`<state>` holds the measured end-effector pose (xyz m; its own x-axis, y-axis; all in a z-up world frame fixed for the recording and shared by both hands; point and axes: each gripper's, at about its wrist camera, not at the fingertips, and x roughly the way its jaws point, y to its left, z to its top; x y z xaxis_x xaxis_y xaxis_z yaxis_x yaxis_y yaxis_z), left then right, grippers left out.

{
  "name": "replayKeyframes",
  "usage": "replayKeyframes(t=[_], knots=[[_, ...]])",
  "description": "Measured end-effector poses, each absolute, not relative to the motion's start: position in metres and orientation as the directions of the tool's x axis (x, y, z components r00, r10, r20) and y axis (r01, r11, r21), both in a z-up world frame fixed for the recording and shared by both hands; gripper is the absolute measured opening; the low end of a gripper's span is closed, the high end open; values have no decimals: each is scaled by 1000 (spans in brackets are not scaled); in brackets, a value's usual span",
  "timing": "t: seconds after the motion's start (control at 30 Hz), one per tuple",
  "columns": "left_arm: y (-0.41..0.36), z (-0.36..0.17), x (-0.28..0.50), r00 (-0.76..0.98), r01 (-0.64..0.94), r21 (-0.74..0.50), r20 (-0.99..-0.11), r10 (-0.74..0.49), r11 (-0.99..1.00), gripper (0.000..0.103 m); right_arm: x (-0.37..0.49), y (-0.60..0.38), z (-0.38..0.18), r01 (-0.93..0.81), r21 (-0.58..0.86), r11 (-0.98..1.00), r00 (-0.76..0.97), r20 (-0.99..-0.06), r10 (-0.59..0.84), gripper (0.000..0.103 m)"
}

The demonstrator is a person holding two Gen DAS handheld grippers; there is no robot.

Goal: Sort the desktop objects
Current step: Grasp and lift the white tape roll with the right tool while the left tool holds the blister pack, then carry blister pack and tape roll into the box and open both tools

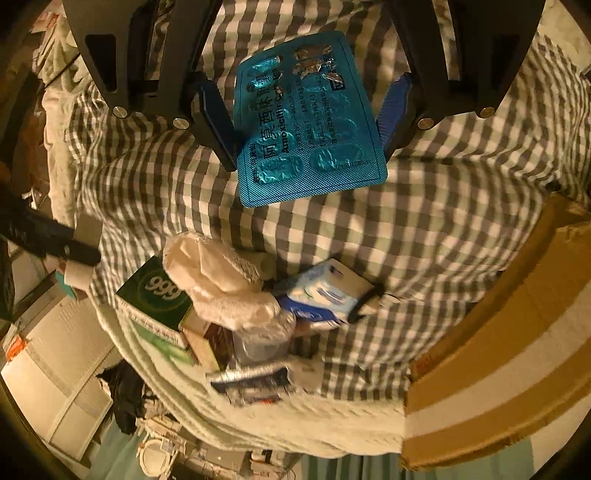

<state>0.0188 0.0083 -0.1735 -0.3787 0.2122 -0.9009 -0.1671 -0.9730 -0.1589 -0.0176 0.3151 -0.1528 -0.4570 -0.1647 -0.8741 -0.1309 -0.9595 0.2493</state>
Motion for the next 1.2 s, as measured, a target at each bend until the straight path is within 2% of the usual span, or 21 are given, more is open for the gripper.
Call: replayKeyframes(t=[0.27,0.6,0.83,1.2], knots=[[-27,-136,30,-479,-135,-157,-854,203,-978,71,18,233,-102,53,275,-960,-492,-830,-265,88],[-86,-90,29,-605,-80,-182,-773,193,-980,71,14,133,-46,240,295,-925,-506,-775,-379,88],[-119,-59,0,-693,-57,-187,-700,174,-981,71,-13,92,-21,299,272,-914,-517,-760,-395,88],[-180,-29,-53,-779,73,-239,-620,94,-968,71,-85,32,9,395,249,-884,-543,-713,-443,88]])
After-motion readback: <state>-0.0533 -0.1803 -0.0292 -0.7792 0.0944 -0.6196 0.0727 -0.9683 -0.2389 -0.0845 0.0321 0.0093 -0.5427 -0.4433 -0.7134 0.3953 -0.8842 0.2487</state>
